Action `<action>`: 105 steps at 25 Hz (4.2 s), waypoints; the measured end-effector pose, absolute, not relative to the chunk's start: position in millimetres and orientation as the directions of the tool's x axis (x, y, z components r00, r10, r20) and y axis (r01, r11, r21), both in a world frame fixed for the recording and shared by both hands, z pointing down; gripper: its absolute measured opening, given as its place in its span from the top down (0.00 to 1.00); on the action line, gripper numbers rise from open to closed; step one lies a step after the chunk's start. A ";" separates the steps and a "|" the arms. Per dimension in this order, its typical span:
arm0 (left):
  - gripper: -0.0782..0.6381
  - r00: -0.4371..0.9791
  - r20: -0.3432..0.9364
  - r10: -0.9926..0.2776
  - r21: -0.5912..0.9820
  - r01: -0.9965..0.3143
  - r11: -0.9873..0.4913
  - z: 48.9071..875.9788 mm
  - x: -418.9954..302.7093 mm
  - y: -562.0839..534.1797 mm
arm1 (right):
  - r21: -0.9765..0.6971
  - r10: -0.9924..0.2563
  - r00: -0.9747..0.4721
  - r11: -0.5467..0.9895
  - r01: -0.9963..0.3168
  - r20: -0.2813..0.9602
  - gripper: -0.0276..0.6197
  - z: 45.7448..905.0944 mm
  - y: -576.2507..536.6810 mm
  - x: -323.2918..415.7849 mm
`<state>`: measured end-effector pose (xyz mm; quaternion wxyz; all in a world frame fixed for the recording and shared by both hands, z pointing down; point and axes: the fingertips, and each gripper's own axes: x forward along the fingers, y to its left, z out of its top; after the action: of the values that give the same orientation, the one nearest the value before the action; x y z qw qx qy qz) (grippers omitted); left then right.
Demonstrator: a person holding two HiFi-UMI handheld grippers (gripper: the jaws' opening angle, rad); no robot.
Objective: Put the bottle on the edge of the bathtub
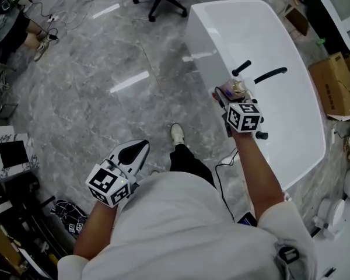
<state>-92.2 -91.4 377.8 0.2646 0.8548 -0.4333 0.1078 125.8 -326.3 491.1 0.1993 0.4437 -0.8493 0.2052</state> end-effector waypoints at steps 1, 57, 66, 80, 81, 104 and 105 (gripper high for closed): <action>0.86 0.599 0.419 -0.682 0.361 -0.799 -0.480 377.7 -88.9 -107.6 | -0.174 -0.679 -0.517 0.508 -0.843 0.521 0.55 498.4 -346.8 128.5; 0.86 0.654 0.526 -0.544 0.492 -0.755 -0.433 473.1 -75.4 -291.4 | -0.037 -0.802 -0.210 0.229 -0.973 0.559 0.49 695.9 -680.2 187.0; 0.86 0.674 0.501 -0.542 0.486 -0.738 -0.468 468.1 -75.5 -287.3 | -0.045 -0.800 -0.202 0.215 -0.976 0.565 0.45 692.3 -663.7 187.5; 0.86 0.705 0.452 -0.546 0.459 -0.709 -0.535 444.8 -80.7 -256.8 | -0.075 -0.814 -0.182 0.169 -0.983 0.552 0.56 660.4 -584.8 184.4; 0.86 0.708 0.448 -0.546 0.455 -0.706 -0.542 441.9 -81.2 -253.2 | -0.082 -0.814 -0.189 0.172 -0.982 0.549 0.59 655.3 -575.6 181.1; 0.86 0.755 0.339 -0.561 0.378 -0.655 -0.654 392.6 -119.0 -123.3 | -0.233 -0.662 -0.565 0.525 -0.819 0.493 0.94 507.4 -259.5 41.5; 0.86 0.754 0.337 -0.564 0.380 -0.657 -0.651 391.3 -122.2 -116.4 | -0.235 -0.639 -0.587 0.552 -0.800 0.497 0.94 502.4 -240.7 32.7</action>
<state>-122.2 -116.4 391.3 0.2456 0.9038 -0.3376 0.0946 32.7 -240.7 502.4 0.1799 0.4171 -0.8624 0.2233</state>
